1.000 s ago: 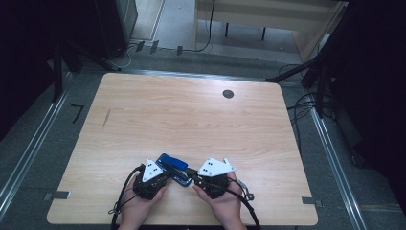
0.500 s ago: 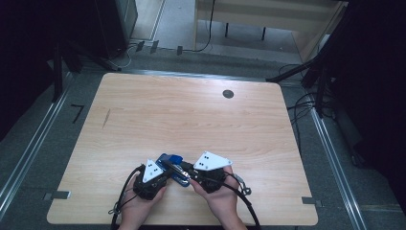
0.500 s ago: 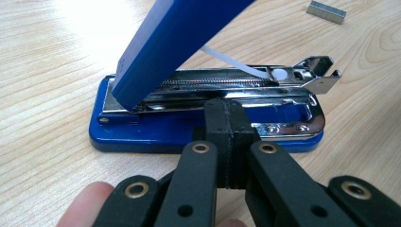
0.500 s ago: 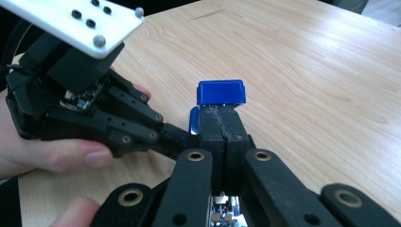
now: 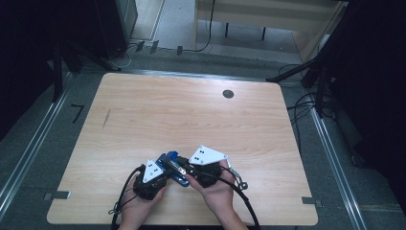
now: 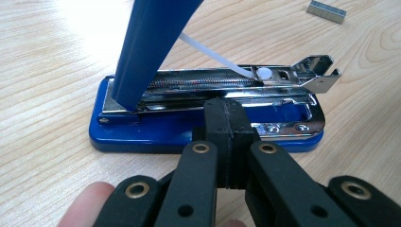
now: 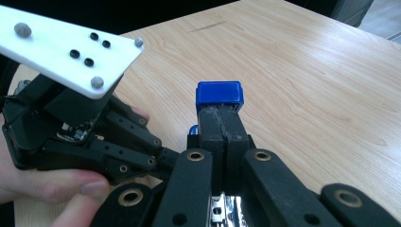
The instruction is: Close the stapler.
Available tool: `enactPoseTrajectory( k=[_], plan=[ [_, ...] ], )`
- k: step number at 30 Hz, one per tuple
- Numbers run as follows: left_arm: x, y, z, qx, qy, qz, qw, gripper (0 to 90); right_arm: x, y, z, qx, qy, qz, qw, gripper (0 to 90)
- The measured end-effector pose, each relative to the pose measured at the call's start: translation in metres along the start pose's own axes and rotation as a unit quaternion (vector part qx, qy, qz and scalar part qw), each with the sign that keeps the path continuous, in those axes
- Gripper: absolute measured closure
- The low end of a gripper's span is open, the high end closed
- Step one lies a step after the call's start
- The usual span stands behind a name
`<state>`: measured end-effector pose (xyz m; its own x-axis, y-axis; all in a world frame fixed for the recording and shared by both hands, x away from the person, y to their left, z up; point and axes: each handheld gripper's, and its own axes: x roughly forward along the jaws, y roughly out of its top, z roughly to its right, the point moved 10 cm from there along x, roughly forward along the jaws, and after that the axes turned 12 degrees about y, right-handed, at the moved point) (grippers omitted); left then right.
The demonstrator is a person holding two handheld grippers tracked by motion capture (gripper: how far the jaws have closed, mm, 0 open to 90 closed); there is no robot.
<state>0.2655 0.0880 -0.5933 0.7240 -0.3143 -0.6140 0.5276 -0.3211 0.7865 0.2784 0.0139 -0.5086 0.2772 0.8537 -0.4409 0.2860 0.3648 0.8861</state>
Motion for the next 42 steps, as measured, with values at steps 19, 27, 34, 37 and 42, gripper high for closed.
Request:
enactPoseTrajectory(
  k=[19, 27, 34, 37, 42],
  plan=[
    [0.0, 0.0, 0.0, 0.0, 0.0, 0.0, 1.0, 90.0, 0.012, 0.018, 0.002, -0.01, 0.003, 0.003, 0.9999, 90.0],
    [0.0, 0.0, 0.0, 0.0, -0.003, 0.001, 1.0, 90.0, 0.018, 0.025, 0.003, -0.015, 0.002, 0.003, 0.9999, 90.0],
    [-0.001, -0.001, 0.0, -0.001, -0.004, -0.001, 1.0, 90.0, 0.022, 0.029, 0.004, -0.017, 0.004, 0.002, 0.9998, 90.0],
    [-0.001, -0.001, 0.0, -0.002, -0.005, -0.001, 1.0, 90.0, 0.025, 0.031, 0.004, -0.016, 0.004, 0.005, 0.9999, 90.0],
    [-0.001, -0.001, 0.0, 0.001, -0.002, 0.0, 1.0, 90.0, 0.028, 0.034, 0.004, -0.02, 0.002, 0.003, 0.9998, 90.0]
  ],
)
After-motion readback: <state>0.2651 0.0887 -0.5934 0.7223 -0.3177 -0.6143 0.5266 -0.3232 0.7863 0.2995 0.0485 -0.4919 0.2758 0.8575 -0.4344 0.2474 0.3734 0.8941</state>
